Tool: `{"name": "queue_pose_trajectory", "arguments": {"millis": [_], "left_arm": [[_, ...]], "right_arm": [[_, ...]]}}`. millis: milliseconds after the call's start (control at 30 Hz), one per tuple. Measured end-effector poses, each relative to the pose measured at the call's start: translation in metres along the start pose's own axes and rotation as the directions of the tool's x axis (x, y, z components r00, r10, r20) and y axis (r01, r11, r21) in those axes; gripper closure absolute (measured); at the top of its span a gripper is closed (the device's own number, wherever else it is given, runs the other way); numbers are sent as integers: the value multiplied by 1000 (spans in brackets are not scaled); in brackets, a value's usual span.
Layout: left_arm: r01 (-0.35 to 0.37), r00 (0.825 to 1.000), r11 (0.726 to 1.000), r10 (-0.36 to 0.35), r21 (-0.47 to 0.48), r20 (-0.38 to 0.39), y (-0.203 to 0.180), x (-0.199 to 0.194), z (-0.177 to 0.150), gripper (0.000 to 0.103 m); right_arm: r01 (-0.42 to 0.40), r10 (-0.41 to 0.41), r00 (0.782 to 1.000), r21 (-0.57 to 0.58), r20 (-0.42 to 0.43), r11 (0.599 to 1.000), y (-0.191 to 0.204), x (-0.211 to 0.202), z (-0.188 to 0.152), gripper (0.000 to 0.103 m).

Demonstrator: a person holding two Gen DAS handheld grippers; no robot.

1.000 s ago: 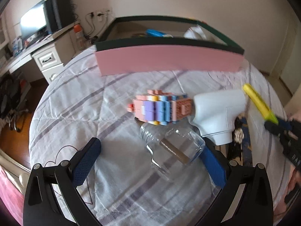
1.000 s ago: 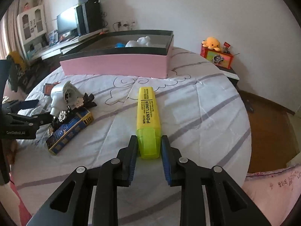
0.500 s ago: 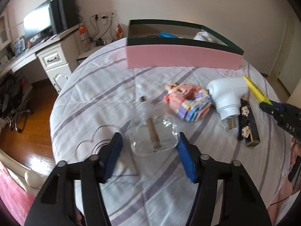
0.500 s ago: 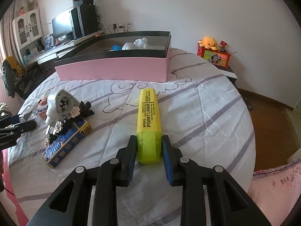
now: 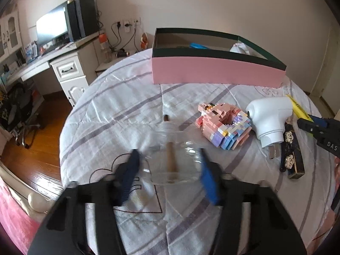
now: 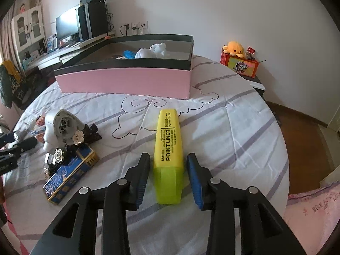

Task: Organize rigid objects
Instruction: 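Grasp the clear glass bottle with the left tool while the right tool grasps the yellow highlighter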

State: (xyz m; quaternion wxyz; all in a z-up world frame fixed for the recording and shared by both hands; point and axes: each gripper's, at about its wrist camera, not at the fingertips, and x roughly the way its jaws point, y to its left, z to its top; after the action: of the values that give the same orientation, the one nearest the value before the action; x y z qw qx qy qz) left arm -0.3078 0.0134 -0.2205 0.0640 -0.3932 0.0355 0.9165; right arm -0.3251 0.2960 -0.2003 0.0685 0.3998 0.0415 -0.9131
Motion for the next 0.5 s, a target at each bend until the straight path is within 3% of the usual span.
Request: {"name": "queue_pose_trajectory", "arguments": {"millis": [100, 267, 500], "left_arm": [[11, 1000, 1000, -11, -10, 2, 2, 0, 1, 53], [7, 1000, 999, -6, -36, 19, 5, -5, 3, 53], [-10, 999, 1000, 11, -22, 40, 7, -22, 11, 53]], "right_arm": [[-14, 14, 1000, -9, 3, 1000, 1, 0, -1, 76], [-14, 14, 1000, -8, 12, 1000, 1, -2, -2, 76], [-104, 103, 995, 45, 16, 994, -8, -11, -2, 76]]}}
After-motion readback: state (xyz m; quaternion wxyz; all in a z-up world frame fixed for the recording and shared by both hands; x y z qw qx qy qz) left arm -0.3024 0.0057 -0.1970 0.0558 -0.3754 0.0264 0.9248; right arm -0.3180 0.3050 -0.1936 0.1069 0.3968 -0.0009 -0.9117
